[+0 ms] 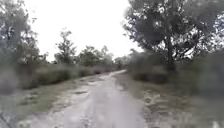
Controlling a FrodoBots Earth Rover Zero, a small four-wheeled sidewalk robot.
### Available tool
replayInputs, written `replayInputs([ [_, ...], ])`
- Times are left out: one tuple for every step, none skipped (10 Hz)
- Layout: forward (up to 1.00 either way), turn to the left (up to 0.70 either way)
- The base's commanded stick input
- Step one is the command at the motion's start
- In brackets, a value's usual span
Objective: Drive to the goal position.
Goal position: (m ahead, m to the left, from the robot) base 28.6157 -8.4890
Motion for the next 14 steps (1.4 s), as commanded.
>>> replayInputs([
  [1.0, 0.0],
  [1.0, 0.0],
  [1.0, 0.0],
  [1.0, 0.0],
  [1.0, 0.0],
  [1.0, 0.0],
  [1.0, 0.0],
  [1.0, 0.0],
  [1.0, 0.0],
  [1.0, 0.0],
  [1.0, 0.0],
  [1.0, 0.0],
  [1.0, 0.0],
  [1.0, 0.0],
])
